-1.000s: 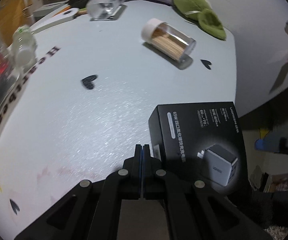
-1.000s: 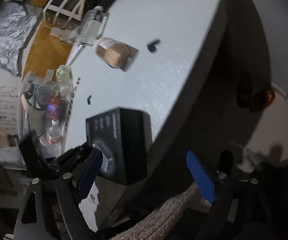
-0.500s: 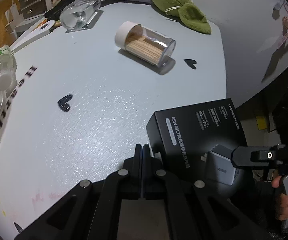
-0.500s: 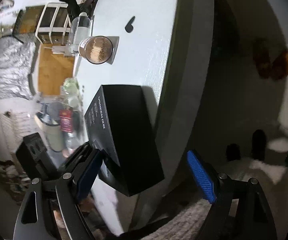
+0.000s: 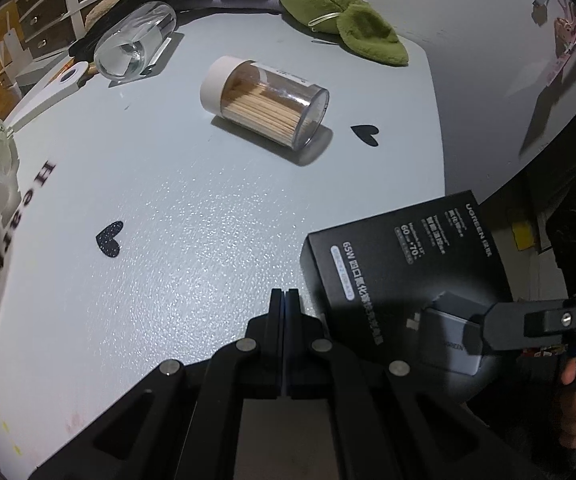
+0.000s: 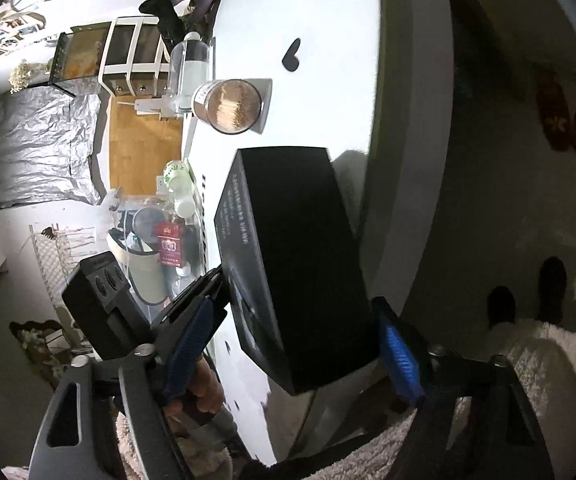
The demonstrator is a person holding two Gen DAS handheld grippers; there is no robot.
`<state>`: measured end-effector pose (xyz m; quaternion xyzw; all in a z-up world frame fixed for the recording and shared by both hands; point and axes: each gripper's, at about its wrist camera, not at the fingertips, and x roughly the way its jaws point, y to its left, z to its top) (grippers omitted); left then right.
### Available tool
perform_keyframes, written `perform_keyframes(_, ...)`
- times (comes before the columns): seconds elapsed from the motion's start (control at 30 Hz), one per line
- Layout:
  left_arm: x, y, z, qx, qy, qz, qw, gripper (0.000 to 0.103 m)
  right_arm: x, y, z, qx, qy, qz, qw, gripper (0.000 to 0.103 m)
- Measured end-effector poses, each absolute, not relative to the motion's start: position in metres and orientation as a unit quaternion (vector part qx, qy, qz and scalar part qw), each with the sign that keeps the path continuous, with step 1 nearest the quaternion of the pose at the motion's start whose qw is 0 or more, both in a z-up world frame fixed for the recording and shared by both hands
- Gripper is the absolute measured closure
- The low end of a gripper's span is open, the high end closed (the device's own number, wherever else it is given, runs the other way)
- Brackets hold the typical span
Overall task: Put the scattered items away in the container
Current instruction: 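Lift the charger box with the right gripper and turn it upright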
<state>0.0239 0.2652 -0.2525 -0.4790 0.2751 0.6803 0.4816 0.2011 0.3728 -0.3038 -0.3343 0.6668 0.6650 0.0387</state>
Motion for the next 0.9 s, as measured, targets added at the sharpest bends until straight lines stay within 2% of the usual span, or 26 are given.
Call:
perform_keyframes(0.13, 0.024, 0.264, -0.251, -0.477, 0.275, 0.68, 0.485, 0.103, 0.212, 0.369, -0.308, -0.321, 0.682, 0.656, 0.033, 0.043)
perform_keyframes(0.6, 0.024, 0.254, -0.249, -0.455, 0.27, 0.682, 0.505, 0.103, 0.228, 0.352, -0.309, -0.274, 0.677, 0.681, 0.058, 0.048)
perform_keyframes(0.67, 0.023, 0.249, -0.247, -0.449, 0.267, 0.689, 0.502, 0.096, 0.23, 0.349, -0.31, -0.264, 0.681, 0.68, 0.062, 0.048)
perform_keyframes(0.7, 0.021, 0.246, -0.247, -0.449, 0.264, 0.691, 0.501, 0.087, 0.231, 0.349, -0.311, -0.26, 0.683, 0.68, 0.063, 0.048)
perform_keyframes(0.73, 0.019, 0.243, -0.245, -0.449, 0.261, 0.694, 0.498, 0.075, 0.232, 0.349, -0.313, -0.256, 0.684, 0.68, 0.064, 0.048)
perform_keyframes(0.8, 0.015, 0.237, -0.241, -0.446, 0.255, 0.701, 0.495, 0.062, 0.233, 0.349, -0.314, -0.248, 0.688, 0.679, 0.068, 0.048)
perform_keyframes(0.9, 0.011, 0.228, -0.232, -0.439, 0.25, 0.705, 0.498, 0.05, 0.231, 0.35, -0.313, -0.239, 0.693, 0.676, 0.072, 0.049)
